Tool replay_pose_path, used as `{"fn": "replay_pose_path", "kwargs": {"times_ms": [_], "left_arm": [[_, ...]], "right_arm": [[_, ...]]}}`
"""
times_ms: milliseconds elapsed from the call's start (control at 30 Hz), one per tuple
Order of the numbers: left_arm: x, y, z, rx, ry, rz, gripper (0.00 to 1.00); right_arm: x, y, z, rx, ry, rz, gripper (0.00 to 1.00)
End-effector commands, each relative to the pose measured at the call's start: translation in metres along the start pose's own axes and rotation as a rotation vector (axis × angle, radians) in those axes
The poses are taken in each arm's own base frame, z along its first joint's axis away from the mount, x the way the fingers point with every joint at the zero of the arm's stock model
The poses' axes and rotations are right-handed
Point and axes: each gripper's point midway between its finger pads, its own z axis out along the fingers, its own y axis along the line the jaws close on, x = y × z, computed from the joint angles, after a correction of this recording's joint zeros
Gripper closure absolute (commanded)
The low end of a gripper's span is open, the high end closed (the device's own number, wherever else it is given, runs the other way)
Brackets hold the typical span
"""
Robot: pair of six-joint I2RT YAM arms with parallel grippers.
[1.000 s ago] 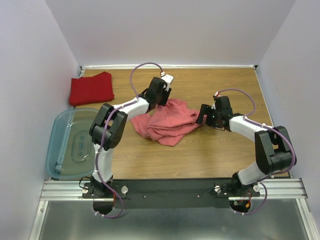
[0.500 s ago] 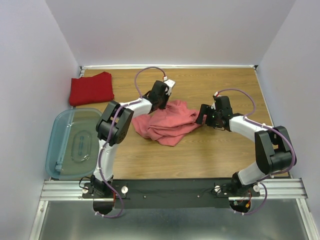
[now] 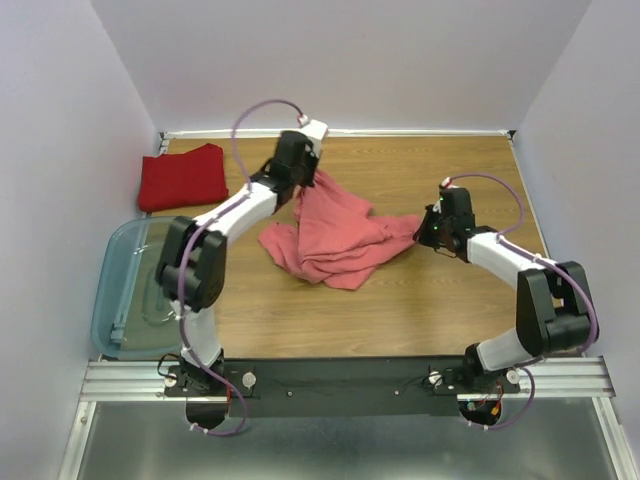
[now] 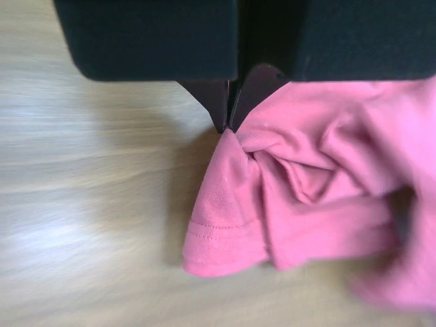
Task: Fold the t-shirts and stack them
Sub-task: Flatten the tshirt out
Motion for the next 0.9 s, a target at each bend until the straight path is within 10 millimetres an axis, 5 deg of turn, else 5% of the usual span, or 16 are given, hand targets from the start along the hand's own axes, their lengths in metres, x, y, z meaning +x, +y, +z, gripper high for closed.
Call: {"fn": "replay_pose_path", "kwargs": {"times_ms": [0, 133, 433, 633, 867], "left_arm": [[-0.076, 0.058, -0.069, -0.136, -0.183, -0.053, 1.0], [-0.1, 0.095, -0.118, -0.195, -0.266, -0.104, 1.0], [-0.148, 0.111, -0.21, -0.235, -0.452, -0.151, 1.0], [-0.17, 0.114, -0.269, -0.272, -0.565, -0.169, 1.0], [-0.188, 0.115, -0.374, -0.343, -0.718, -0.176, 1.0]], "right_arm": [[-0.06, -0.017, -0.027, 0.081, -0.194, 0.021, 0.97], [-0.117, -0.021, -0.068, 0.122, -0.347, 0.012, 0.99], [-0.203, 0.003, -0.173, 0.127, -0.653, -0.04, 0.99], [-0.218, 0.014, -0.228, 0.107, -0.775, -0.066, 0.99], [-0.219, 0.032, -0.309, 0.032, -0.927, -0.118, 0.95]]}}
